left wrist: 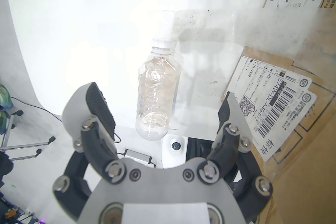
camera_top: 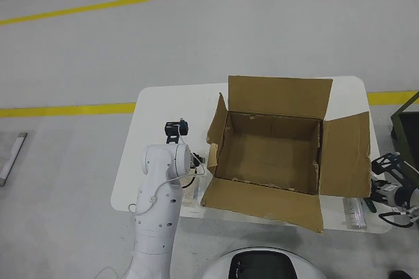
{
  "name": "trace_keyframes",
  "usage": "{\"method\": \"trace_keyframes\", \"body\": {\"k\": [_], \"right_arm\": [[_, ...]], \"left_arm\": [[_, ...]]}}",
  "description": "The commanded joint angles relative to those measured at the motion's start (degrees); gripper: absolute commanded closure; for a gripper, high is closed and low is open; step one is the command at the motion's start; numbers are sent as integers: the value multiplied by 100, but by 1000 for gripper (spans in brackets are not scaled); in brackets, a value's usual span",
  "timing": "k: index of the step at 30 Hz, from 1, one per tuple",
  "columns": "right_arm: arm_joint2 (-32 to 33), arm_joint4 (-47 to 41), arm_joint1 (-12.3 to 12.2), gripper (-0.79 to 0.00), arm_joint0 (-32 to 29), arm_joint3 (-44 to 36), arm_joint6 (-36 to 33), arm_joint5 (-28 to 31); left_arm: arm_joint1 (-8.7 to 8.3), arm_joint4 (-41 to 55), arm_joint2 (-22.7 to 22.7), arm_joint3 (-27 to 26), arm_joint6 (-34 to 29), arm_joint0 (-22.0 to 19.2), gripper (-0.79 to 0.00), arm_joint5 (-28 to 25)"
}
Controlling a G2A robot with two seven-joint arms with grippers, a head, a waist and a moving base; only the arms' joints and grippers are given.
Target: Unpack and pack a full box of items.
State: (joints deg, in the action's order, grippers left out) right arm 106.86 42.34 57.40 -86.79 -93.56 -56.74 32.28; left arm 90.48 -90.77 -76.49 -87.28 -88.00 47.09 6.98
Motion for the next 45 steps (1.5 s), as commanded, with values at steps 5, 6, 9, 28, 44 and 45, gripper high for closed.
{"method": "trace_keyframes", "body": {"k": [5,6,9,28,44,45], "right_arm": [[-33,-52,-39,-209,-5,-10,30,-7],[-35,-97,-45,-206,-9,-19,39,-5],[33,-243,-71,-203,-34,-131,-5,-15],[1228,-1357,-40,0,-158,-466,3358,-70],[1003,-993,129,0,-434,-1054,5144,-744],[1003,-993,129,0,-434,-1054,5144,-744]], "left_arm": [[0,0,0,0,0,0,-785,0],[0,0,0,0,0,0,-785,0],[0,0,0,0,0,0,-785,0],[0,0,0,0,0,0,-785,0],[0,0,0,0,0,0,-785,0],[0,0,0,0,0,0,-785,0]]}}
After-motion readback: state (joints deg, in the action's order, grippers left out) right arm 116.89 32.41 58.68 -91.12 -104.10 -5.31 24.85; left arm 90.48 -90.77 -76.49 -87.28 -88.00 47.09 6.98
